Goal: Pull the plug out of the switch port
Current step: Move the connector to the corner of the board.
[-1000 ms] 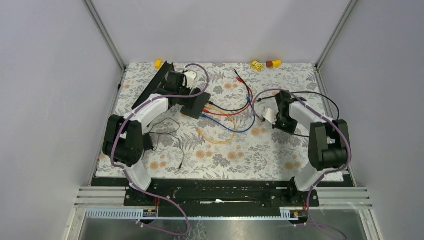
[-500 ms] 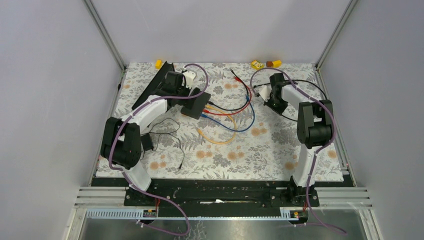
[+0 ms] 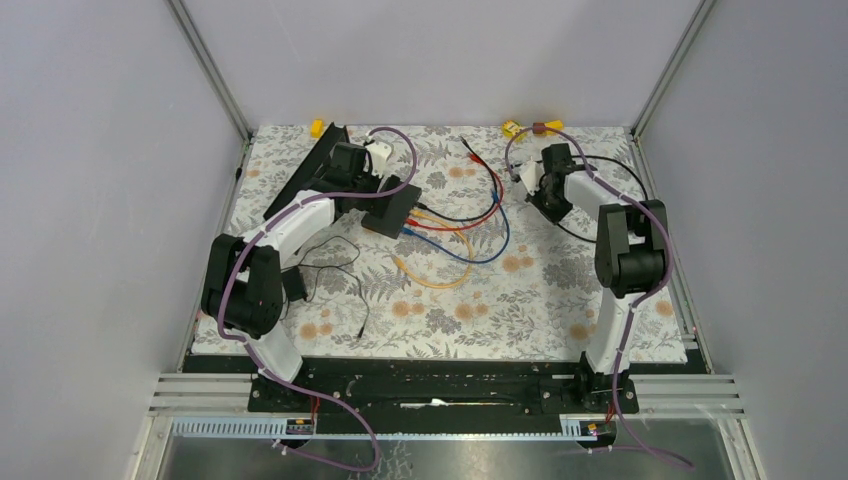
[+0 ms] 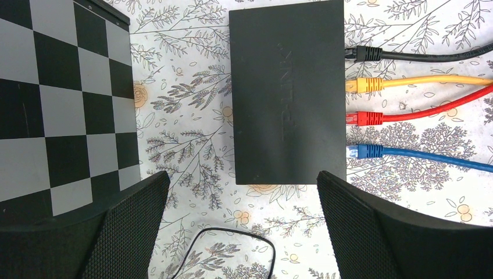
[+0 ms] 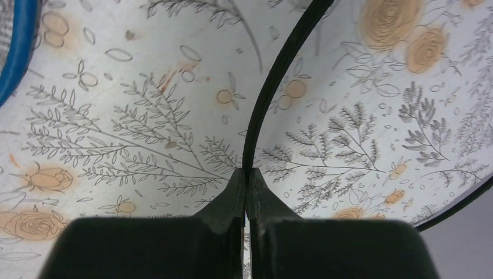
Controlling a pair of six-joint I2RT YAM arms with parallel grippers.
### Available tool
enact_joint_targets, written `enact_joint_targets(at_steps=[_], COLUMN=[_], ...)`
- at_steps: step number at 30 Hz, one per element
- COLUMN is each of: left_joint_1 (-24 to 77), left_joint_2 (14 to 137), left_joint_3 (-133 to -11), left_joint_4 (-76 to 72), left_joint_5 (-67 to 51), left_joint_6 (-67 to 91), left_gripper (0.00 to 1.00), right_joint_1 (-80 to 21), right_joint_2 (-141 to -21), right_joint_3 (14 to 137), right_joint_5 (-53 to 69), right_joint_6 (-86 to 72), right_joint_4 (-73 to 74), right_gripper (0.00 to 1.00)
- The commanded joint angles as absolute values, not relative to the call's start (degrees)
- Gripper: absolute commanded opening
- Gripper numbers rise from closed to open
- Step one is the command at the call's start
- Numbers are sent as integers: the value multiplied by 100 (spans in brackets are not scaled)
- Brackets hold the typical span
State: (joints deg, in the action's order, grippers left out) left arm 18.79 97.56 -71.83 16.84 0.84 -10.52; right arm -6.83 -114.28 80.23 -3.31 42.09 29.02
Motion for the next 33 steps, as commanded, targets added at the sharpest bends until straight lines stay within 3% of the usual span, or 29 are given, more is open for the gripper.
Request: enact_joint_targets(at_steps=[1,9,17,23,26,33], left_joint_1=[1844,1846,1845,1846,1846,1846], left_joint_2=[9664,9614,9626,9606,9597,9603], left_joint_3=[-7286,-7251,-7252,-7148,-7048,-6753], left_joint_4=[1524,1573,1656,1644,1602,1521], left_joint_5=[29,-109,-176,-76,-31,-249], left_joint_6=[-1032,-1023,-1001,-1027,-1066,-1184], left_gripper=[99,99,99,99,99,99], right_joint_1=[-624,-620,-624,-624,-624,-637], right_joint_2=[-11388,-12683,-13437,-13037,-12547,-11355], right_joint_3=[8570,10244,11216,10848,10351,9227], right_joint_5=[-309,-269,-312,215,805,2671], right_joint_6=[3731,2982,2550,2429,2415,2022], right_joint_4=[2619,3230,3660,3580,3403,2873], right_gripper=[0,3,28,63,75,78])
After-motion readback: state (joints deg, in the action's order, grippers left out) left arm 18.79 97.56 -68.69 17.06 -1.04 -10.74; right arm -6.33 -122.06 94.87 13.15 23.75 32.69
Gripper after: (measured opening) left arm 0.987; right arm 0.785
